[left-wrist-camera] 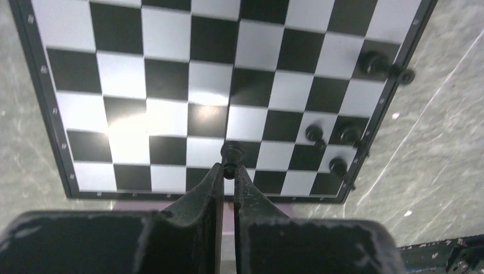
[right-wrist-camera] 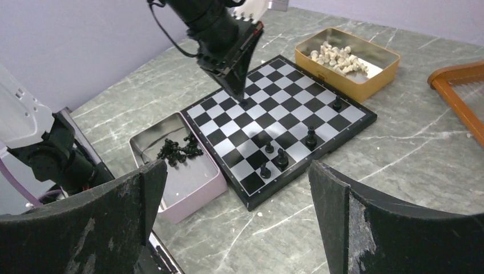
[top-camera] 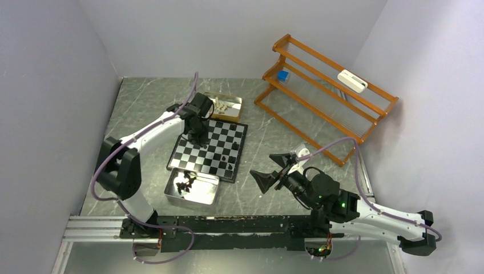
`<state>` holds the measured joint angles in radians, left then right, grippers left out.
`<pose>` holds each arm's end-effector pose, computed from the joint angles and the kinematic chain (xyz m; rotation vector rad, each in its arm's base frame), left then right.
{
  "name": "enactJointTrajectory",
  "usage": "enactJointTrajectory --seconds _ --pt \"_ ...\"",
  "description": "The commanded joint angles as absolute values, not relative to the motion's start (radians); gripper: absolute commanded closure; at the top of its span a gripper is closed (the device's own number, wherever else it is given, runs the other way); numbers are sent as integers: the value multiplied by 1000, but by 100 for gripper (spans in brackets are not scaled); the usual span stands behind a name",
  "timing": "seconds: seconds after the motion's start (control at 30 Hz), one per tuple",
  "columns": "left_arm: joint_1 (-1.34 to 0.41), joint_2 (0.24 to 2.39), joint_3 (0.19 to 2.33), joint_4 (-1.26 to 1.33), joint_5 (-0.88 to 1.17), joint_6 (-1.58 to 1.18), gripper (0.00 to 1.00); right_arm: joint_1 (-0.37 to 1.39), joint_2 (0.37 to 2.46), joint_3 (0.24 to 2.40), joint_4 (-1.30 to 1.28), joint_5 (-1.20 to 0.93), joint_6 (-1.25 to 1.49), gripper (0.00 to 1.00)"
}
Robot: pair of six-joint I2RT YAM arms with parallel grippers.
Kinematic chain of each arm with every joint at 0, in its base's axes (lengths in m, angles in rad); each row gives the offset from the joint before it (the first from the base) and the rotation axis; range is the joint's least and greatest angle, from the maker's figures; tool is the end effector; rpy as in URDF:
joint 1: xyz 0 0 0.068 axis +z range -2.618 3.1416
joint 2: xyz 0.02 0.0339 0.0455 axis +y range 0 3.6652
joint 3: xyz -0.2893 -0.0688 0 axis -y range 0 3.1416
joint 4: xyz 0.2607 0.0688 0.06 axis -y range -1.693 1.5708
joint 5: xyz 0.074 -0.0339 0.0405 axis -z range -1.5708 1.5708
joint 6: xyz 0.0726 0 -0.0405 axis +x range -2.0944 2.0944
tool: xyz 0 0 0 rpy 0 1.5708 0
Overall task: Set up the chess pieces on the board
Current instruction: Place the chess piece on the chessboard.
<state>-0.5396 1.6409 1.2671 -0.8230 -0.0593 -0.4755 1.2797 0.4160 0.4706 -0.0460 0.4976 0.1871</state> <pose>0.3097 -0.1804 0.2264 0.0735 2.7796 -0.1836 0.0763 0.1339 0.3057 -0.4702 1.5450 0.7610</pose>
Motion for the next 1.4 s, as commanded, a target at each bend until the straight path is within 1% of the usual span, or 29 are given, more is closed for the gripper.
enactJointTrajectory --seconds 0.0,0.4,1.37 --pt "-571 1733 1381 -783 -53 -436 92 1284 414 507 -59 526 199 0" --pt "-702 1909 1543 -797 -102 -458 92 1284 428 518 -72 530 197 0" --pt "-755 2005 1594 -827 -131 -470 91 1284 410 508 -63 529 192 0"
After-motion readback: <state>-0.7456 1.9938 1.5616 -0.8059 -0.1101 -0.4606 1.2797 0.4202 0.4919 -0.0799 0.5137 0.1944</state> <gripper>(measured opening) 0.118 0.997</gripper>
